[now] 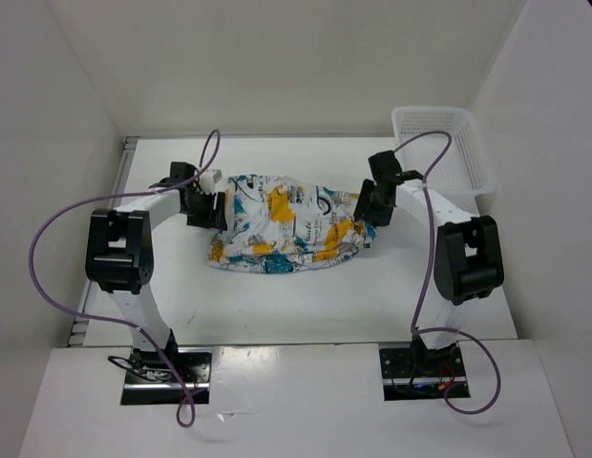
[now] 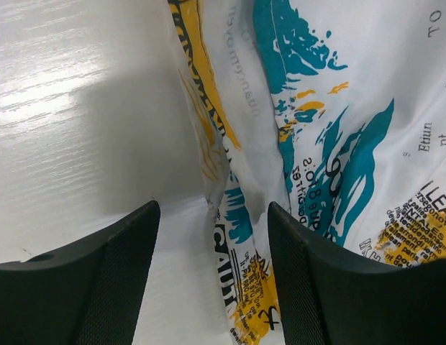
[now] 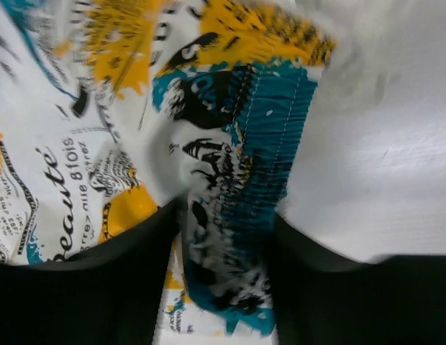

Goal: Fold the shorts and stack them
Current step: Fold the shorts

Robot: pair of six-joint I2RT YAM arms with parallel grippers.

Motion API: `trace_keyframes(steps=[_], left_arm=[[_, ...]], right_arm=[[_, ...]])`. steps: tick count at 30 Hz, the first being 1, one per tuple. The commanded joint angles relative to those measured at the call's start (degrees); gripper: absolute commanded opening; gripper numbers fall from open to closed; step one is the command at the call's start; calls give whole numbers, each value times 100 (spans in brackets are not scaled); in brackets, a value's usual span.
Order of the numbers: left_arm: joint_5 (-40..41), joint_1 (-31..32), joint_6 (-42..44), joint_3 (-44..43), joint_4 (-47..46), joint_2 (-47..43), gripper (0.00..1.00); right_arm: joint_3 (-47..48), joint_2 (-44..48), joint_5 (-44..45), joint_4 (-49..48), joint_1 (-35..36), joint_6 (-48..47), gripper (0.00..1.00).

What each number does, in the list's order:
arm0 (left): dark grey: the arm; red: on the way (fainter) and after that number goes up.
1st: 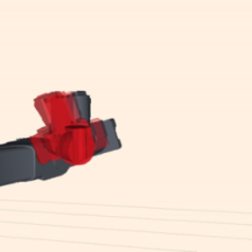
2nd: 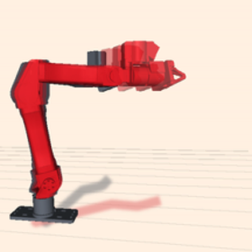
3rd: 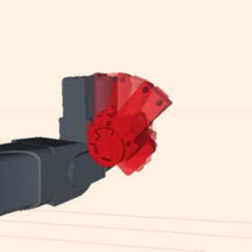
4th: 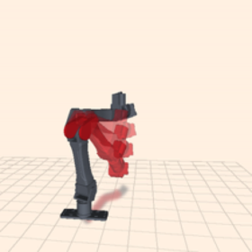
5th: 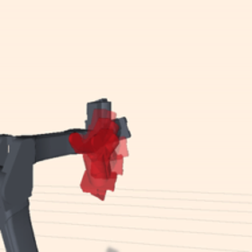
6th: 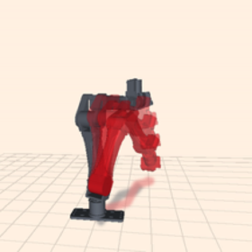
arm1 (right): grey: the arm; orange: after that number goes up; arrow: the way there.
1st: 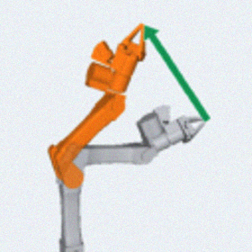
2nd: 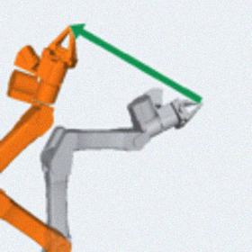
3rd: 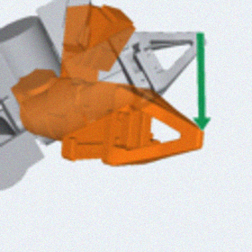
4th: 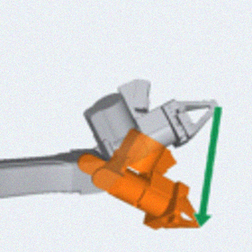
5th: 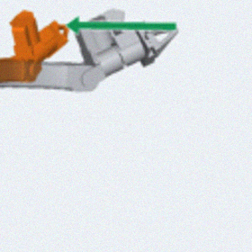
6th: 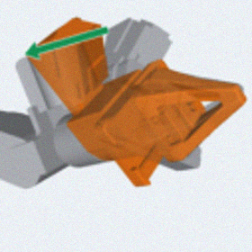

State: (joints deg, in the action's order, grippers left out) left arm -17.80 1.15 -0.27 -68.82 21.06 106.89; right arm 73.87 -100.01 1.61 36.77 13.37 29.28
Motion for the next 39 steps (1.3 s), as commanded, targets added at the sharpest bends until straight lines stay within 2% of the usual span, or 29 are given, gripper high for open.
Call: trace_keyframes(steps=[1, 2, 5, 6, 9, 15, 21, 26, 29, 34, 38, 39], left_arm=[[-180, -36, 27, -132, 64, 173, 69], [-232, -36, 27, -132, 65, 174, 69], [-232, -36, 27, -194, 65, 227, 69], [-232, -36, 27, -194, 117, 227, 69], [-232, -88, 27, -255, 118, 280, 69], [-285, -141, 27, -255, 170, 332, 69], [-391, -141, 27, -308, 170, 447, 68], [-671, -141, 27, -308, 170, 385, 78], [-742, -141, 27, -221, 232, 44, 78], [-689, -141, 27, 8, 608, -545, 70], [-812, -141, 27, 280, 935, -810, 68], [-813, -141, 27, 342, 996, -906, 68]], right_arm=[[-398, -89, -231, 286, 43, -45, 64], [-451, -89, -231, 286, 43, -45, 66], [-444, -203, -231, 286, -9, -45, 82], [-443, -203, -231, 286, -9, -45, 90], [-338, -81, -13, 286, -9, 25, 93], [-390, 403, 296, 208, -124, 219, 91], [-663, 158, -415, -363, -475, 271, 79], [-557, -396, -977, -706, -475, 271, 73], [-557, -546, -1214, -873, -475, 271, 69], [-619, -748, -1356, -926, -475, 271, 65], [-619, -679, -1163, -673, -422, 271, 65], [-619, -600, -945, -619, -422, 271, 74]])
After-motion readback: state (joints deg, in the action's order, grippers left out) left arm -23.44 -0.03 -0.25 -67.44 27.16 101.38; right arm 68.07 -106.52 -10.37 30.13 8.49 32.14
